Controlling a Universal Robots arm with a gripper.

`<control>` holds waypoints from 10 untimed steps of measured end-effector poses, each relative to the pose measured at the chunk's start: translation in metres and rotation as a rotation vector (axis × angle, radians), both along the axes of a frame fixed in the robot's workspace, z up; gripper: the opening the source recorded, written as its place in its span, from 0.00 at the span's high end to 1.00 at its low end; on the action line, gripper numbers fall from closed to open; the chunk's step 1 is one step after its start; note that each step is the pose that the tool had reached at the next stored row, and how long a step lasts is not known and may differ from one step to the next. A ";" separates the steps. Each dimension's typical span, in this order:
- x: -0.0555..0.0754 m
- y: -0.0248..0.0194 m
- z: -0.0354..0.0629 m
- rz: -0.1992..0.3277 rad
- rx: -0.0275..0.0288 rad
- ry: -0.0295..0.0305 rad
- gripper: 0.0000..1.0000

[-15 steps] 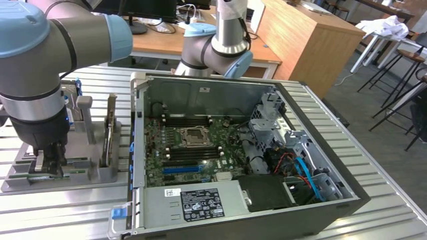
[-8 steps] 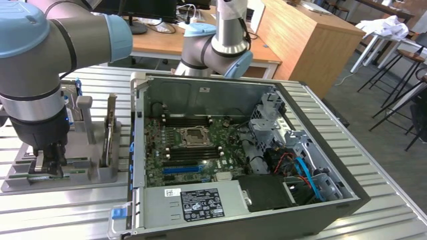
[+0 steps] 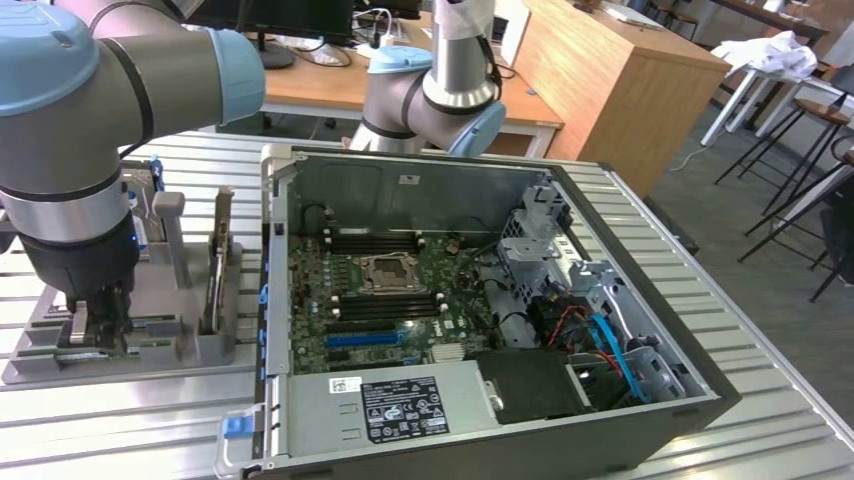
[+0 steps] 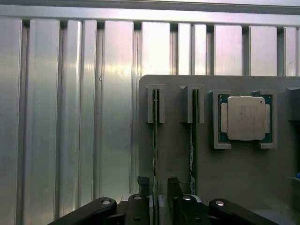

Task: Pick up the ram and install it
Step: 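Pick up the ram and move it above insertion slot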

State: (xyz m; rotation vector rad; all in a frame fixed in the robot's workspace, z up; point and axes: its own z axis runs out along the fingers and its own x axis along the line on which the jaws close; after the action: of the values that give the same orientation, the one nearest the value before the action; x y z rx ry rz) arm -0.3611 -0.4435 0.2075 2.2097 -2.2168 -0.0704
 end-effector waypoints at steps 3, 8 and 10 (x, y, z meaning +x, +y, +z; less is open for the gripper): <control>0.000 0.0000 0.0000 0.000 0.0000 0.0000 0.72; 0.000 0.0000 0.0000 0.000 0.0000 0.0000 0.79; 0.000 0.0000 -0.0002 0.000 0.0000 0.0000 0.79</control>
State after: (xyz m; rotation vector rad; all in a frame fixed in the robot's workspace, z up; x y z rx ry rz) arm -0.3611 -0.4435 0.2073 2.2097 -2.2168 -0.0704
